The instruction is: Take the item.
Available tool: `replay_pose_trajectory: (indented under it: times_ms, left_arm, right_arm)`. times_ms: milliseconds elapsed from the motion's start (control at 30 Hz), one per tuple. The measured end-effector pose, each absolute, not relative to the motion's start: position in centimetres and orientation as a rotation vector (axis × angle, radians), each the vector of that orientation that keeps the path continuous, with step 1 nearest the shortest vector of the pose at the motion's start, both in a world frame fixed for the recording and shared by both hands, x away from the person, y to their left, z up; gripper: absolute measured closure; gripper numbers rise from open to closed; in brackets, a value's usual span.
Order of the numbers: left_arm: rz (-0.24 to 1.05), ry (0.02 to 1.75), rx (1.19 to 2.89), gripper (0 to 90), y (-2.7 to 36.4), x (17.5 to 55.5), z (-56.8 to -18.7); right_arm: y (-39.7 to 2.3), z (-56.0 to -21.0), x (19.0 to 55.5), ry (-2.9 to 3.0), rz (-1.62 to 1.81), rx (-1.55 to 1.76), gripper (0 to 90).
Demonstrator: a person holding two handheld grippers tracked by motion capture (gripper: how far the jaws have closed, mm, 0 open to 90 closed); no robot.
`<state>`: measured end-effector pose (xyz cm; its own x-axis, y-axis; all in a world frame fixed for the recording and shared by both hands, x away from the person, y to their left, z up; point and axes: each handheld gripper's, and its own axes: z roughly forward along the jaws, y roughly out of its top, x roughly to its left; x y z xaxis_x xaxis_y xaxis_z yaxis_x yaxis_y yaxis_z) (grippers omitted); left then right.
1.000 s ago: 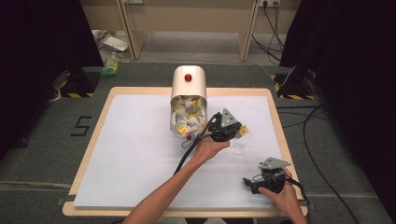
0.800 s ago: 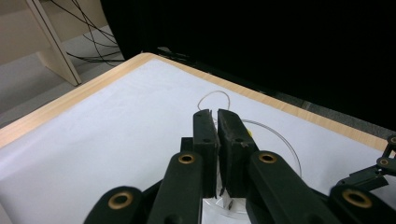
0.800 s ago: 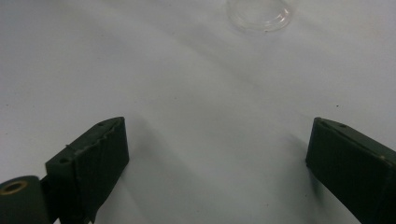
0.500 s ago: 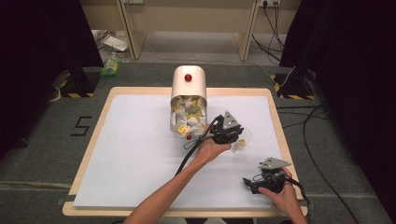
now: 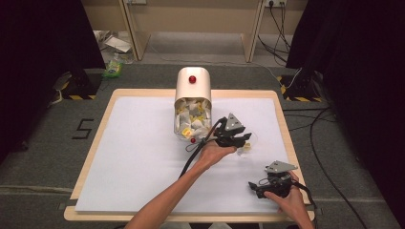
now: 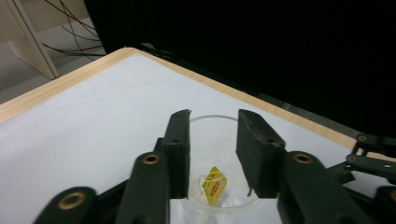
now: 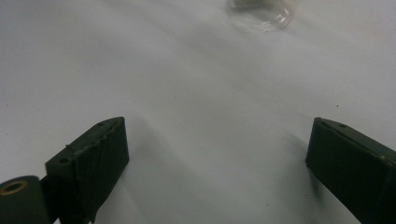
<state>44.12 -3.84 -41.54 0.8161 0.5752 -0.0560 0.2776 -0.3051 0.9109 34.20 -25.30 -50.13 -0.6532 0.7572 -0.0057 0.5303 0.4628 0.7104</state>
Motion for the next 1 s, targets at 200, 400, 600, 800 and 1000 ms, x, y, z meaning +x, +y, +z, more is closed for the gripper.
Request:
replay_pose_trajectory:
  times_ms: [200,400,600,800,1000]
  left_arm:
    - [0.312,0.630,1.889,50.2,-3.3,43.4,-41.0]
    - [0.266,0.644,1.881,37.7,-2.2,42.7,-41.0]
    - [0.251,0.647,1.879,27.8,-1.0,41.4,-41.2]
    - [0.263,0.636,1.876,15.8,0.0,40.2,-41.4]
    - [0.261,0.627,1.862,14.8,0.4,39.1,-41.7]
  right_arm:
    - [-25.3,-50.1,34.2,2.395,0.995,1.093,6.4]
    - [-25.3,-50.1,34.2,2.395,0.995,1.095,6.4]
    - [-25.3,-50.2,34.2,2.393,0.996,1.092,6.4]
    - [-25.3,-50.2,34.2,2.392,0.997,1.092,6.4]
    - [-25.3,-50.2,34.2,2.393,0.996,1.091,6.4]
